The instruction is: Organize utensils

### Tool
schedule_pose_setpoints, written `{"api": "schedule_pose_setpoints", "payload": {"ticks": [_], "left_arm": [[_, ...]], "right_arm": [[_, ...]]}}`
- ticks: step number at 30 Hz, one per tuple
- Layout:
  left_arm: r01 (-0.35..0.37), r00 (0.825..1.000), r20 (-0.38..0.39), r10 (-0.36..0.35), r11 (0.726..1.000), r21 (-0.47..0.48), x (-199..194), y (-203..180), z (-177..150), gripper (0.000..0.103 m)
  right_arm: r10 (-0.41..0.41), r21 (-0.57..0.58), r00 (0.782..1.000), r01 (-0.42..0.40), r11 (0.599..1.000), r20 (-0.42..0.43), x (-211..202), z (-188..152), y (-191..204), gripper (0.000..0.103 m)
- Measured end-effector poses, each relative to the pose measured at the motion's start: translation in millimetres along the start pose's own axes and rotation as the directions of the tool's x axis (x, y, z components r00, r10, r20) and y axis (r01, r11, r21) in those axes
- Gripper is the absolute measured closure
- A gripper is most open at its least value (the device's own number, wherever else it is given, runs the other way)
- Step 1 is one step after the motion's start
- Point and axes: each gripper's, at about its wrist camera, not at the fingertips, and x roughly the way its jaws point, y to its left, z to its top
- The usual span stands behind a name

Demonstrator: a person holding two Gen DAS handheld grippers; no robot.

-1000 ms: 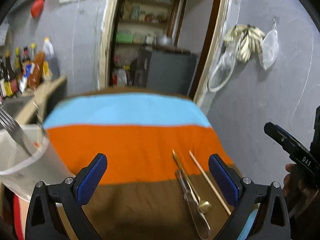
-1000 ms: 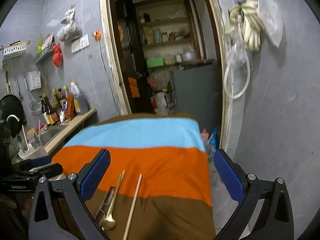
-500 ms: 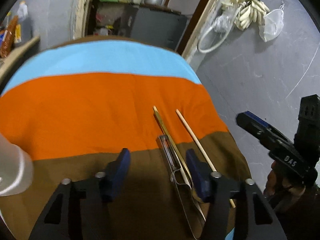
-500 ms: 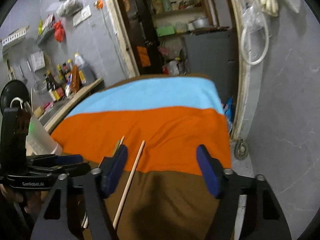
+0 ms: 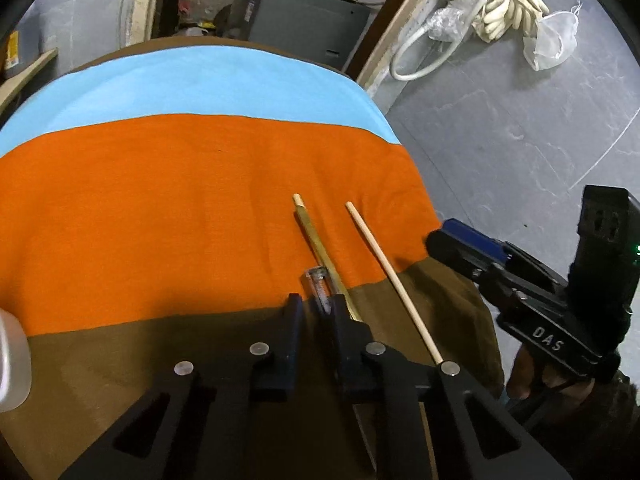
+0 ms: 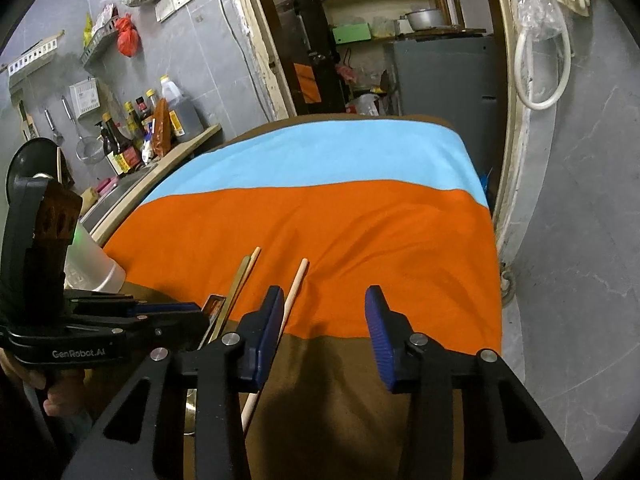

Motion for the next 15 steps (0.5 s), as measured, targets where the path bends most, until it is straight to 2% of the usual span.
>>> {"api": "schedule_pose_setpoints", "payload": {"ticks": [3, 6, 9, 13, 15], "left_arm": [[-0.012, 1.0, -0.02, 0.012, 1.0, 0.008, 3, -2, 3, 0.093], [-0.024, 0.999, -0.032, 0.024, 1.0, 0.007, 5, -3, 6, 0.095], [-0.035, 0.999, -0.026, 0.035, 0.999, -0.008, 3, -2, 7, 0.099], [-0.041, 0.999, -0.009, 0.04, 0.998, -0.044, -5, 6, 2, 0.099], [-0.056, 0.998, 0.003, 0.056, 0.996, -0.068, -11, 13, 0, 0.099]], "right_arm": [[0.009, 0.003, 1.0, -0.009, 1.0, -0.014, 4, 0, 1, 0.066], [0.018, -0.007, 0.999, -0.018, 1.0, -0.038, 9, 1, 2, 0.071], [0.021, -0.019, 0.997, -0.022, 1.0, -0.07, 15, 2, 6, 0.072], [0.011, -0.044, 0.992, -0.017, 0.999, -0.129, 29, 6, 13, 0.079], [0.015, -0.047, 0.988, -0.022, 0.999, -0.155, 35, 7, 17, 0.08]]}}
